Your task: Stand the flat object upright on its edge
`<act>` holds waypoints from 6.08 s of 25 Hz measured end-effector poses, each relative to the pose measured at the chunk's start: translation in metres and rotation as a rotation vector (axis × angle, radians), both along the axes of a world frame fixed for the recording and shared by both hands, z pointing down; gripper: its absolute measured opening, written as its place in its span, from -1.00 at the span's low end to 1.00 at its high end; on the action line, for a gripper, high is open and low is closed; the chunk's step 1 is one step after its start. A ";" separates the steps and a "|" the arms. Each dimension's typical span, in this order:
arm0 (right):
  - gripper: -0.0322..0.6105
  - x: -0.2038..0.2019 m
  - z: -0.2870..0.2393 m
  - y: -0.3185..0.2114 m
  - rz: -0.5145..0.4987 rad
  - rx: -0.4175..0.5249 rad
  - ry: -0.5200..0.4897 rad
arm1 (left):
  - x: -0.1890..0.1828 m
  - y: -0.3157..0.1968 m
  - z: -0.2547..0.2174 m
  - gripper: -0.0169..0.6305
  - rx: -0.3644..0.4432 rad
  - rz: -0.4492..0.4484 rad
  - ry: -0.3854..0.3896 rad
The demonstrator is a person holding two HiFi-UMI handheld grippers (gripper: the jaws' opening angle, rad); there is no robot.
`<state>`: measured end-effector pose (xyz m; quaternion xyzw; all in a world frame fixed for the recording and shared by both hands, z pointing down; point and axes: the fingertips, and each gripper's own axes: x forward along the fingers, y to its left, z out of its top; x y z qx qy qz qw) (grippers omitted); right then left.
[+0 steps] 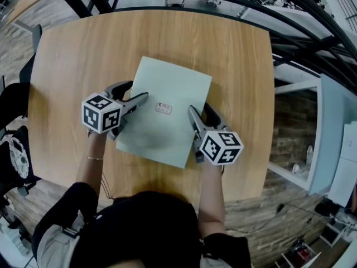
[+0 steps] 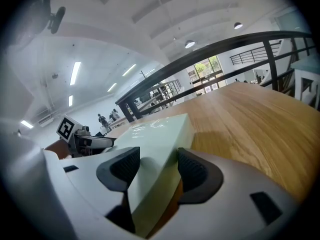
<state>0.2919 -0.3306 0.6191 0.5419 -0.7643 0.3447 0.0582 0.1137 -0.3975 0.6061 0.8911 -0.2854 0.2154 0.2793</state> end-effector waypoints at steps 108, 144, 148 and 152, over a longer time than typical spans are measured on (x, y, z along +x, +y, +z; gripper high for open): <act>-0.16 -0.020 -0.189 0.105 -0.020 0.497 0.114 | -0.025 0.138 -0.179 -0.09 0.456 -0.229 0.058; -0.16 -0.022 -0.206 0.139 -0.114 0.533 0.098 | -0.035 0.175 -0.186 -0.09 0.455 -0.225 0.062; -0.16 -0.017 -0.211 0.144 -0.094 0.549 0.096 | -0.035 0.179 -0.193 -0.09 0.476 -0.236 0.078; -0.24 -0.014 -0.209 0.157 -0.074 0.566 0.079 | -0.033 0.193 -0.194 -0.09 0.482 -0.233 0.108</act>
